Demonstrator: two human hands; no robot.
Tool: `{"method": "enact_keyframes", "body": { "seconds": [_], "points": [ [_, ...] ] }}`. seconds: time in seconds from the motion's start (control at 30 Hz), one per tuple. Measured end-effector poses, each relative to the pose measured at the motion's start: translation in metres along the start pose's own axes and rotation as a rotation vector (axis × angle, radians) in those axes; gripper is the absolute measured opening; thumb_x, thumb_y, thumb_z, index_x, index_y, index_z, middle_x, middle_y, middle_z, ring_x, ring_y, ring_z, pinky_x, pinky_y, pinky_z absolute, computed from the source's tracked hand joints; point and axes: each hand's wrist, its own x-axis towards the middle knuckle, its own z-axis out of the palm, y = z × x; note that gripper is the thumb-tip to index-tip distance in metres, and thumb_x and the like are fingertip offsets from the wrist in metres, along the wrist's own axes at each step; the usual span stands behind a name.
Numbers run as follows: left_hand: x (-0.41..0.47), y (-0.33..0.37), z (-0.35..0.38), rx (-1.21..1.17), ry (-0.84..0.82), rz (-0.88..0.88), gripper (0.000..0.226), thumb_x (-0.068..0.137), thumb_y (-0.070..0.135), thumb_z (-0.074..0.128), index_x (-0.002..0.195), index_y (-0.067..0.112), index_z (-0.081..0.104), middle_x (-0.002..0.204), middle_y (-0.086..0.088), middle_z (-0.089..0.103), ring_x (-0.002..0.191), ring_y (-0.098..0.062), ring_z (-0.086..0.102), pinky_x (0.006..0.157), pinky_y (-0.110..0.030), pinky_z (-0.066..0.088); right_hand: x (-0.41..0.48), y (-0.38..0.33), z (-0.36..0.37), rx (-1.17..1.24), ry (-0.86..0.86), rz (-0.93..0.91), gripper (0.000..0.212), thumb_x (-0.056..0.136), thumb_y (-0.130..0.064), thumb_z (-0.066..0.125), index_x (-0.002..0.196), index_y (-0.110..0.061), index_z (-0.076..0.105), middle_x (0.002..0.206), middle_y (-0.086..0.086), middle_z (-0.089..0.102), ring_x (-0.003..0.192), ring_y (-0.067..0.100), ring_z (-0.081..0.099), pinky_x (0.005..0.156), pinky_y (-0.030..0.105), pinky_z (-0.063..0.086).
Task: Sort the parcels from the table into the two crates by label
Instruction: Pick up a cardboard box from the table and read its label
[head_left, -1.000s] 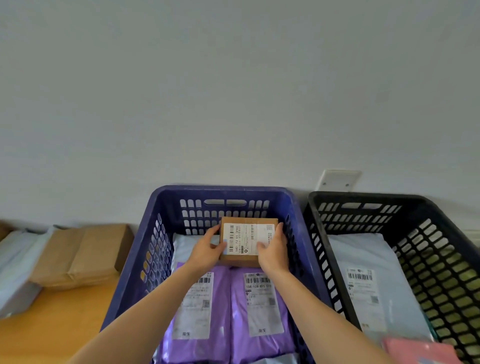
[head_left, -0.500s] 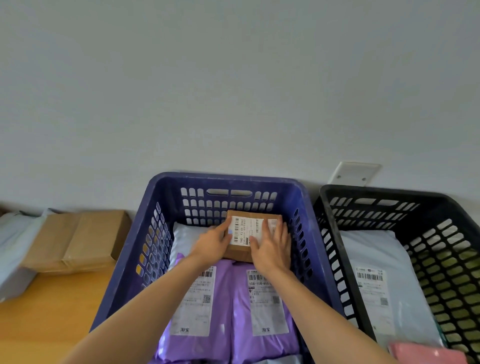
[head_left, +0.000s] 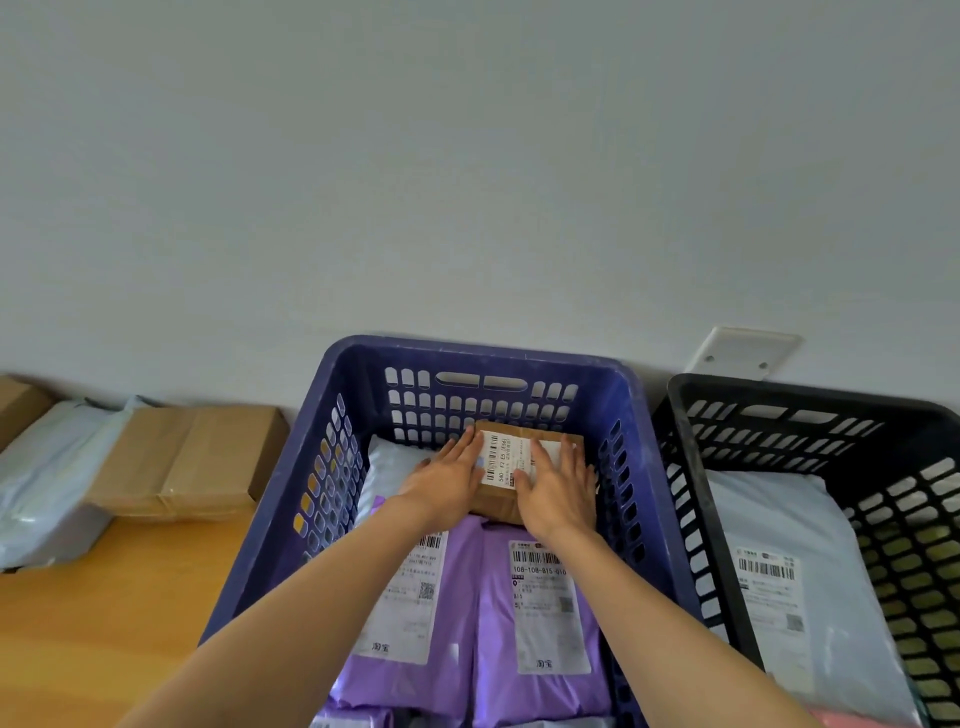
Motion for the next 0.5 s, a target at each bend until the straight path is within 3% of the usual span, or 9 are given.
{"method": "enact_keyframes", "body": {
  "seconds": [0.1, 0.23, 0.5],
  "points": [
    [-0.016, 0.006, -0.009, 0.067, 0.043, 0.034, 0.053, 0.105, 0.036, 0.022, 0.154, 0.019, 0.012, 0.162, -0.001, 0.002, 0.149, -0.021, 0.007, 0.120, -0.044, 0.016, -0.003, -0.005, -0.004, 0.055, 0.069, -0.003, 0.054, 0.100, -0.043, 0.038, 0.150, -0.026, 0.026, 0.160, 0.011, 0.012, 0.148, 0.029, 0.008, 0.120, 0.043, 0.004],
    [-0.041, 0.008, -0.022, 0.153, 0.112, 0.042, 0.053, 0.105, 0.039, 0.021, 0.154, 0.021, 0.014, 0.162, -0.004, 0.007, 0.149, -0.023, 0.006, 0.120, -0.042, 0.013, -0.011, -0.018, -0.013, 0.137, 0.164, -0.038, 0.050, 0.099, -0.038, 0.044, 0.147, -0.025, 0.034, 0.158, 0.008, 0.022, 0.143, 0.030, 0.024, 0.115, 0.046, 0.027],
    [-0.086, 0.007, -0.074, 0.199, 0.348, 0.000, 0.051, 0.105, 0.033, 0.027, 0.153, 0.021, 0.018, 0.162, -0.003, 0.010, 0.149, -0.018, 0.003, 0.121, -0.038, 0.010, -0.027, -0.057, -0.035, 0.388, 0.252, -0.254, 0.045, 0.100, -0.024, 0.046, 0.143, -0.013, 0.040, 0.151, 0.009, 0.035, 0.139, 0.024, 0.031, 0.112, 0.042, 0.033]
  ]
}}
